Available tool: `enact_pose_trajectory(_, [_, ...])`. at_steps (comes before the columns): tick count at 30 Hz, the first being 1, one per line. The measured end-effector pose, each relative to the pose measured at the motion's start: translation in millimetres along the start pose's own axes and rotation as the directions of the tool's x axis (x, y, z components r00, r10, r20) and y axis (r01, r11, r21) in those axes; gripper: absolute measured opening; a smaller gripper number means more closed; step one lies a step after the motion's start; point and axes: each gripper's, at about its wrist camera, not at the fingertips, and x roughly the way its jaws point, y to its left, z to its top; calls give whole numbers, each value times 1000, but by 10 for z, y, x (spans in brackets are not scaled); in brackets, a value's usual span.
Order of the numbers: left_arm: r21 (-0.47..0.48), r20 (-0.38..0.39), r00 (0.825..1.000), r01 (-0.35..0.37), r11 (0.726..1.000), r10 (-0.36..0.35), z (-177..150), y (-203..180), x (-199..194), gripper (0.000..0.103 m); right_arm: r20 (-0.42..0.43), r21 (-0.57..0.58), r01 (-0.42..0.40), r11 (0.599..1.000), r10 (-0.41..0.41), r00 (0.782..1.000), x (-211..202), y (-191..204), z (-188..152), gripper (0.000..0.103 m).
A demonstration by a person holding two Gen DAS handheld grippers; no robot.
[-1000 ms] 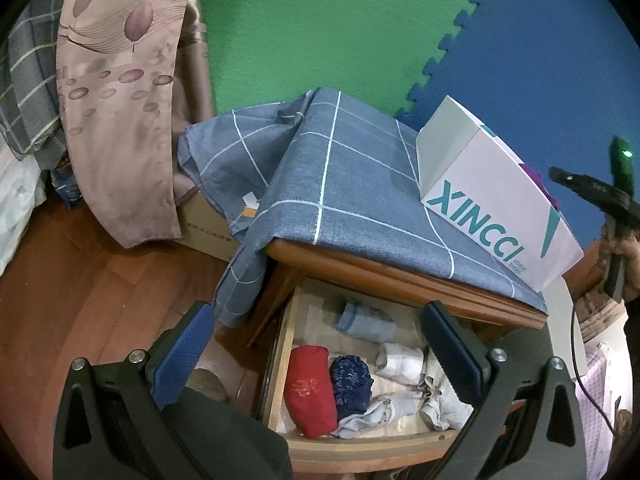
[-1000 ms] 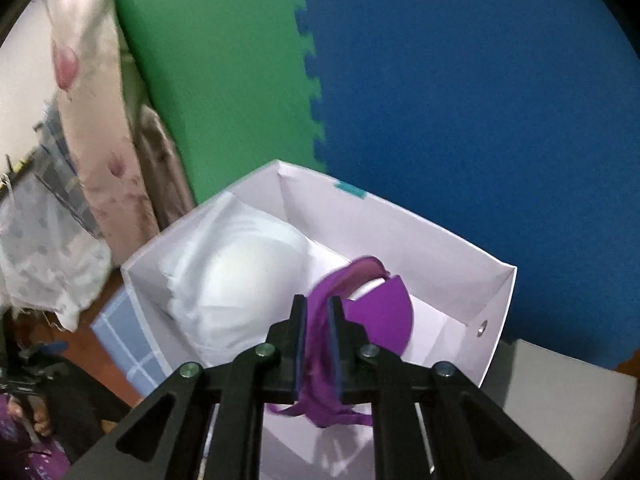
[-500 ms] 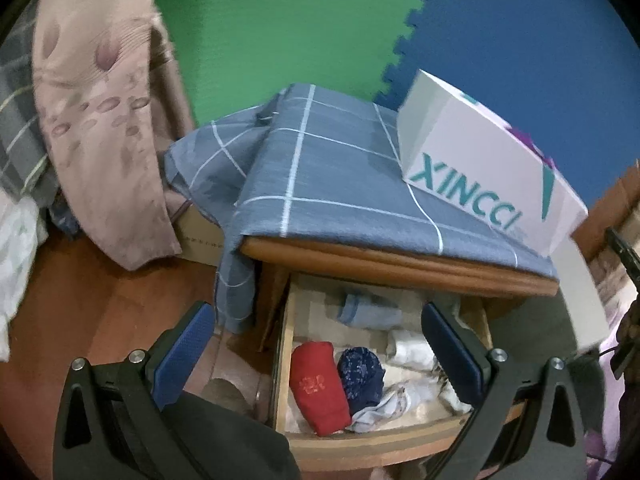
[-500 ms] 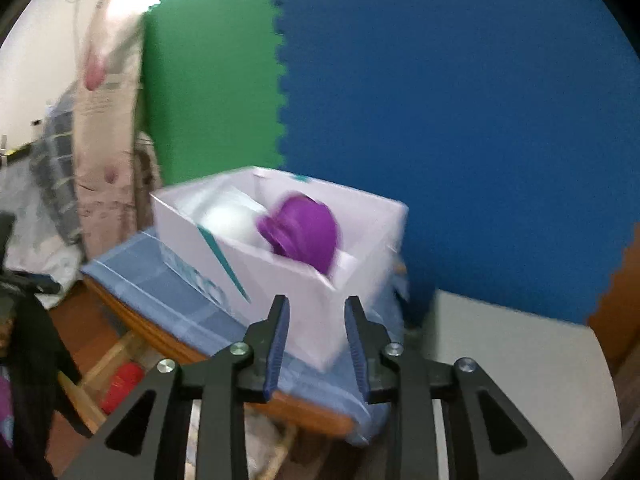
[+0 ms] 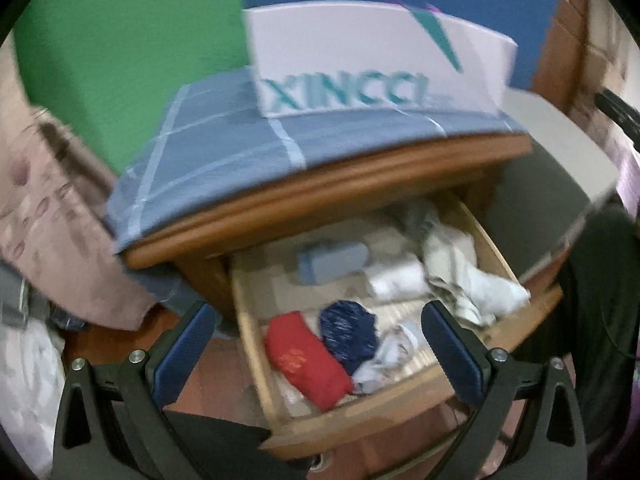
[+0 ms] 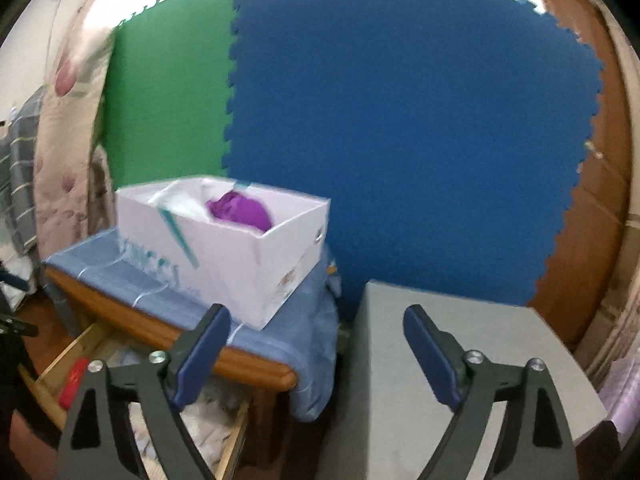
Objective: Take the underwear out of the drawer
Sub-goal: 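Lower the left tool into the drawer over the white patterned cloth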
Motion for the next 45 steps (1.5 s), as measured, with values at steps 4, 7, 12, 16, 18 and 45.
enact_pose_trajectory(4, [15, -101, 988, 116, 993, -114, 73, -309, 283, 102, 23, 15, -74, 997, 74, 997, -82, -15, -6, 91])
enact_pose_trajectory(7, [-67, -180, 960, 206, 976, -215, 128, -502, 577, 102, 18, 69, -79, 995, 78, 997, -62, -103, -16, 91])
enact_pose_trajectory(12, [-164, -309, 915, 216, 962, -258, 208, -923, 1155, 79, 25, 173, -107, 979, 105, 994, -70, -306, -41, 91])
enact_pose_trajectory(16, [-143, -359, 914, 144, 979, -187, 236, -1171, 1442, 73, 36, 192, -128, 973, 124, 992, -76, -358, -56, 91])
enact_pose_trajectory(18, [-137, -374, 912, 124, 983, -167, 262, -1241, 1536, 73, 40, 188, -142, 972, 137, 990, -101, -362, -74, 91])
enact_pose_trajectory(45, [-282, -527, 840, -34, 959, -126, 351, -1344, 2222, 56, 106, 316, -239, 918, 216, 971, -222, -708, -243, 91])
